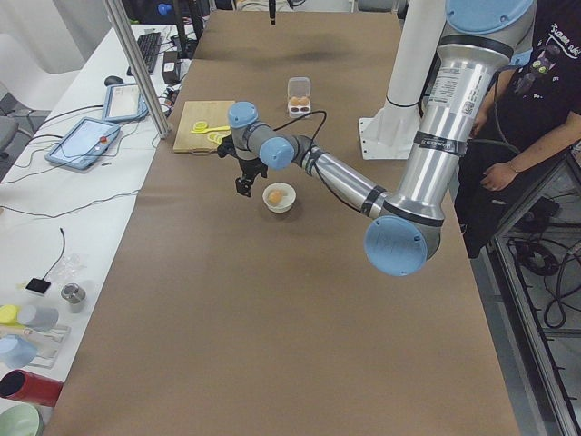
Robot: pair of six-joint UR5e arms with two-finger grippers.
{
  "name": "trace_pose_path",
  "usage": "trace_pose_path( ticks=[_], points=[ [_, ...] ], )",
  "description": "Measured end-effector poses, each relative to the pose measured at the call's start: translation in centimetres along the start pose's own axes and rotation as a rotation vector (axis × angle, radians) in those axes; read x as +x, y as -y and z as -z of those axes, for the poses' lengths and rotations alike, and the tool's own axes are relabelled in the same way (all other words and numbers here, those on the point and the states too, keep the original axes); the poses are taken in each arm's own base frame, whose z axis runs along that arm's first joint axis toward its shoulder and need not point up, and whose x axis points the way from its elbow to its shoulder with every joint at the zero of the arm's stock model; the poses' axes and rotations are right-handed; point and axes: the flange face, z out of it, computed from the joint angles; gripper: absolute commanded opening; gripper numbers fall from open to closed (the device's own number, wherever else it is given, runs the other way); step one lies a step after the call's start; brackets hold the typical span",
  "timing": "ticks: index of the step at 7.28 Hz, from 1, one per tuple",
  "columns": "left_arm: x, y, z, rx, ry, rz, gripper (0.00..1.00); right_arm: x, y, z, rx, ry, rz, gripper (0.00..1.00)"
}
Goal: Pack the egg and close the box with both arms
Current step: 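Lower the left gripper into the bowl and grasp the brown egg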
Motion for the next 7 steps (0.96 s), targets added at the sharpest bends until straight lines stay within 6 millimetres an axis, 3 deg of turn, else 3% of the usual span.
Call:
trace_pose_path(
  ticks=[3, 7],
  points=[
    [4.8, 0.1, -3.6, -0.05, -0.031, 0.004, 0.82, 0.3, -0.1, 0.0, -0.002, -0.001, -0.005, 1.0],
    [6.6, 0.2, -6.5, -0.084, -0.009, -0.014, 0.8, 0.5, -0.2, 0.0, -0.001, -0.002, -0.01, 1.0]
  ],
)
